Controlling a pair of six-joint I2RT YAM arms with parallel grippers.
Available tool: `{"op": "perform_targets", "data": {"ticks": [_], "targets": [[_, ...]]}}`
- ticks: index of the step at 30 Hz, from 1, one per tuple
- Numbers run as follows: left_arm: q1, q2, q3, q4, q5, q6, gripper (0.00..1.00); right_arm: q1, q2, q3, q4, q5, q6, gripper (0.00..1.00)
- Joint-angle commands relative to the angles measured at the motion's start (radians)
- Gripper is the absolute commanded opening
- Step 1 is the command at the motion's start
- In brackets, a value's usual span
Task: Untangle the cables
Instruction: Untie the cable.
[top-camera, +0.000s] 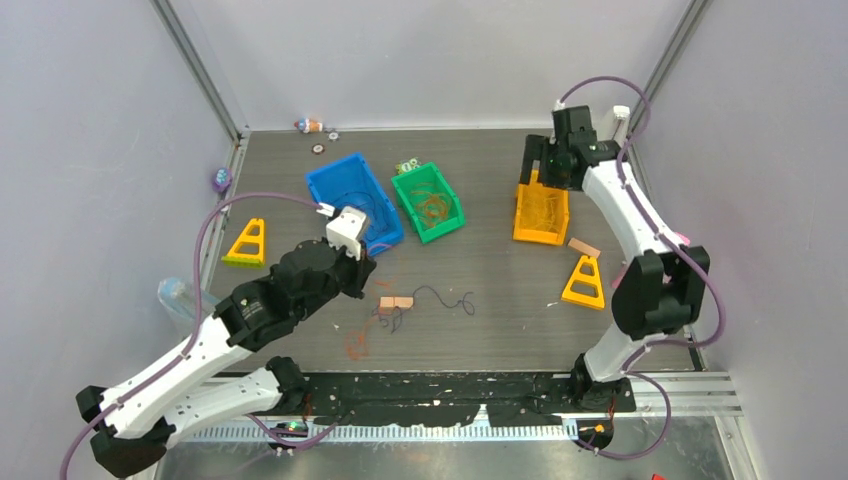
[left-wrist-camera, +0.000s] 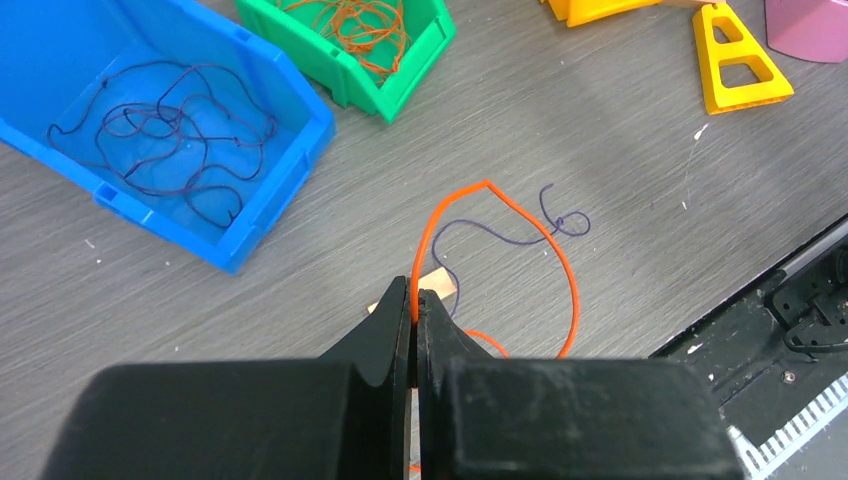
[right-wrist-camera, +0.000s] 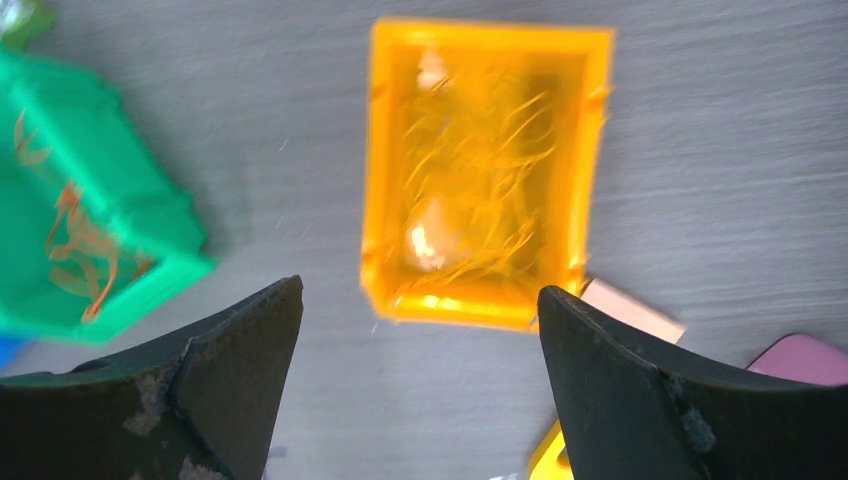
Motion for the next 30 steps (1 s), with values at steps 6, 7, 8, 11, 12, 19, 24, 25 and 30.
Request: {"op": "perform_targets", "data": {"ticks": [6,7,8,11,12,19,24,25,30], "targets": [[0.024,0.058,0.108,0.022,0.063,0.029,0.00,0.304,-0.319,-0.411,0.270,-0.276,-0.024,0.93],[0.024,0.057,0.117,0.020,0.067,0.030,0.00,0.327,-0.335,-0.442,0.297,-0.307,-0.009,0.93],[0.024,0.058,0.121,0.018,0.070,0.029,0.00,0.377,-0.365,-0.511,0.361,-0.317,0.000,0.92],[0.026,0.053,0.132,0.010,0.074,0.026,0.00,0.490,-0.411,-0.654,0.497,-0.339,0.097,0.93],[0.027,0.050,0.134,0.008,0.074,0.026,0.00,0.511,-0.427,-0.718,0.569,-0.334,0.135,0.94],[0.029,0.033,0.127,-0.006,0.074,0.025,0.00,0.647,-0.422,-0.849,0.573,-0.053,0.259,0.96],[0.031,0.021,0.106,-0.004,0.072,0.019,0.00,0.717,-0.354,-0.816,0.506,0.078,0.286,0.96],[0.031,0.019,0.103,-0.003,0.069,0.020,0.00,0.742,-0.327,-0.803,0.497,0.088,0.283,0.96],[0.036,0.011,0.103,-0.012,0.056,0.022,0.00,0.805,-0.189,-0.728,0.435,0.191,0.262,0.89]]}}
